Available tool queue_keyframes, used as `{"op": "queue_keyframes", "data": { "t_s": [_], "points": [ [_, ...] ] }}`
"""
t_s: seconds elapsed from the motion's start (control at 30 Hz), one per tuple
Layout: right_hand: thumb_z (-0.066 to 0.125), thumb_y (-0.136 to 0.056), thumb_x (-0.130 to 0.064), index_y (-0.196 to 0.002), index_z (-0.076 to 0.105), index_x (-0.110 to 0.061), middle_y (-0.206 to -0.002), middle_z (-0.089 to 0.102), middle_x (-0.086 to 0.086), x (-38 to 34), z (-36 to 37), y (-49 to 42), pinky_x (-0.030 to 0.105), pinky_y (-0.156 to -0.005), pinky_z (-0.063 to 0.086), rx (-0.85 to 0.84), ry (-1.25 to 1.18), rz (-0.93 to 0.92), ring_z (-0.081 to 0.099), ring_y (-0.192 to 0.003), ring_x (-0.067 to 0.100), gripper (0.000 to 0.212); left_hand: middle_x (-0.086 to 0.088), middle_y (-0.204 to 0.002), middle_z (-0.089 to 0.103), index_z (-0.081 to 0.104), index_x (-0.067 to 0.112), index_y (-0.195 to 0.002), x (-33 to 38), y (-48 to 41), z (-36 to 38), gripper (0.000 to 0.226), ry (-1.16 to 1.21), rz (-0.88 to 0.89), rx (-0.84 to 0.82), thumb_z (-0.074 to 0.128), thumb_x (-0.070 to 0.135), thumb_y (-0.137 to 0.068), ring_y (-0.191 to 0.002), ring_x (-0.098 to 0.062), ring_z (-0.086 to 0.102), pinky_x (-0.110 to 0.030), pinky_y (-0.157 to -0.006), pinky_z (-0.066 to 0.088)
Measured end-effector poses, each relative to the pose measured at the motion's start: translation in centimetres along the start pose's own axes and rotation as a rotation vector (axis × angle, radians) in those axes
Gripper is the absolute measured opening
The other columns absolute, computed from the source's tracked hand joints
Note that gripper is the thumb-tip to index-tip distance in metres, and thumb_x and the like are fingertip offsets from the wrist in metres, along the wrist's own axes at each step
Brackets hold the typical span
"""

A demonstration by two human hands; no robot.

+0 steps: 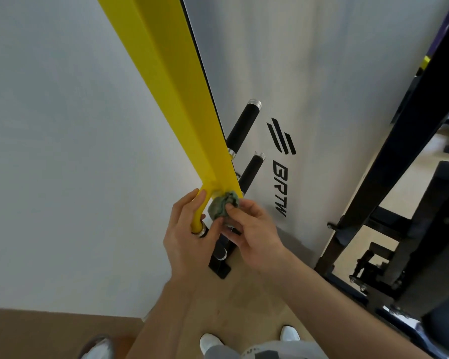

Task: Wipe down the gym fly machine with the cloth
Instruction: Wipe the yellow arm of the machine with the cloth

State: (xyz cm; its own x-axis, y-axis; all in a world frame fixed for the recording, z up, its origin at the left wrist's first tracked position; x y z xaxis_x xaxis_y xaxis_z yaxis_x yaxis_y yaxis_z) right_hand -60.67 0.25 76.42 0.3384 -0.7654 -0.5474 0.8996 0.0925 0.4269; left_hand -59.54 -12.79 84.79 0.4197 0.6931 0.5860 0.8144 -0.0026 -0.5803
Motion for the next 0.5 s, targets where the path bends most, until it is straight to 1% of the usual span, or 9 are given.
{"op": "queue_keyframes", "data": {
  "t_s": [0.07, 0.13, 0.2, 0.27, 0.33, 0.4, 0.5],
  "points": [
    [0.07, -0.09, -0.004, -0.106, 0.065, -0.007, -0.111, 0.074, 0.015, -0.2, -0.3, -0.2, 0.039, -0.082, 0.061, 0.025, 0.069, -0.03, 0.073, -0.102, 0.029, 0.017, 0.001, -0.131, 0.061, 0.063, 0.019, -0.13, 0.0, -0.4, 0.2, 0.053, -0.04, 0.006, 0.039, 0.081, 0.026, -0.081, -0.107, -0.011, 0.064, -0.034, -0.077, 0.063],
    [0.073, -0.088, -0.003, -0.106, 0.064, -0.006, -0.109, 0.074, 0.013, -0.6, -0.9, -0.5, 0.039, -0.082, 0.061, 0.092, 0.196, -0.086, 0.073, -0.102, 0.029, 0.02, 0.009, -0.127, 0.06, 0.061, 0.028, -0.125, -0.3, -0.9, 0.4, 0.05, -0.083, -0.01, 0.066, 0.084, 0.023, -0.081, -0.096, -0.007, 0.063, -0.027, -0.07, 0.062],
    [0.074, -0.087, -0.003, -0.108, 0.064, -0.004, -0.106, 0.074, 0.011, -1.2, -1.3, -0.9, 0.041, -0.086, 0.061, 0.146, 0.332, -0.149, 0.072, -0.102, 0.028, 0.023, 0.011, -0.123, 0.059, 0.059, 0.031, -0.12, -0.6, -1.3, 0.7, 0.046, -0.108, -0.035, 0.087, 0.083, 0.027, -0.081, -0.088, -0.008, 0.063, -0.024, -0.064, 0.059],
    [0.076, -0.087, -0.004, -0.108, 0.064, -0.005, -0.105, 0.073, 0.01, -1.7, -1.3, -1.2, 0.043, -0.089, 0.061, 0.164, 0.39, -0.172, 0.072, -0.101, 0.027, 0.025, 0.009, -0.121, 0.059, 0.058, 0.028, -0.117, -0.8, -1.6, 1.0, 0.042, -0.105, -0.03, 0.106, 0.082, 0.031, -0.082, -0.086, -0.011, 0.063, -0.024, -0.061, 0.059],
    [0.077, -0.086, -0.007, -0.106, 0.065, -0.009, -0.105, 0.074, 0.01, -1.9, -1.3, -1.6, 0.044, -0.089, 0.06, 0.155, 0.375, -0.132, 0.073, -0.099, 0.026, 0.023, 0.006, -0.12, 0.059, 0.059, 0.025, -0.117, -1.0, -1.8, 1.2, 0.041, -0.061, -0.012, 0.109, 0.081, 0.03, -0.083, -0.09, -0.011, 0.063, -0.025, -0.062, 0.059],
    [0.077, -0.087, -0.009, -0.105, 0.065, -0.009, -0.107, 0.074, 0.014, -1.8, -1.4, -2.1, 0.045, -0.088, 0.061, 0.122, 0.288, -0.043, 0.074, -0.097, 0.024, 0.021, 0.004, -0.121, 0.059, 0.06, 0.021, -0.117, -1.2, -1.9, 1.4, 0.04, -0.01, 0.006, 0.098, 0.081, 0.028, -0.084, -0.094, -0.01, 0.062, -0.025, -0.063, 0.06],
    [0.075, -0.087, -0.006, -0.105, 0.064, -0.009, -0.109, 0.073, 0.018, -1.4, -1.4, -2.8, 0.044, -0.083, 0.062, 0.052, 0.174, 0.079, 0.072, -0.102, 0.031, 0.022, 0.001, -0.121, 0.06, 0.063, 0.017, -0.118, -1.5, -1.8, 1.3, 0.039, 0.024, 0.005, 0.086, 0.081, 0.024, -0.084, -0.096, -0.009, 0.061, -0.026, -0.064, 0.06]
  ]
}}
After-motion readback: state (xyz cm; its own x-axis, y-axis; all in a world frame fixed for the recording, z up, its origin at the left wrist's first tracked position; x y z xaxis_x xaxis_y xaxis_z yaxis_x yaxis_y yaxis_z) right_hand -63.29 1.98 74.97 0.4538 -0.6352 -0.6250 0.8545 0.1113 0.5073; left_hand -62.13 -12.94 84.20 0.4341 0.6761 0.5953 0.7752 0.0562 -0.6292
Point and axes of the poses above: each hand's wrist, its own y-axis away from the middle knuckle, its own z-axis out of the palm, x = y × z, the point moved 8 cm from there along -y, towards the middle knuckle
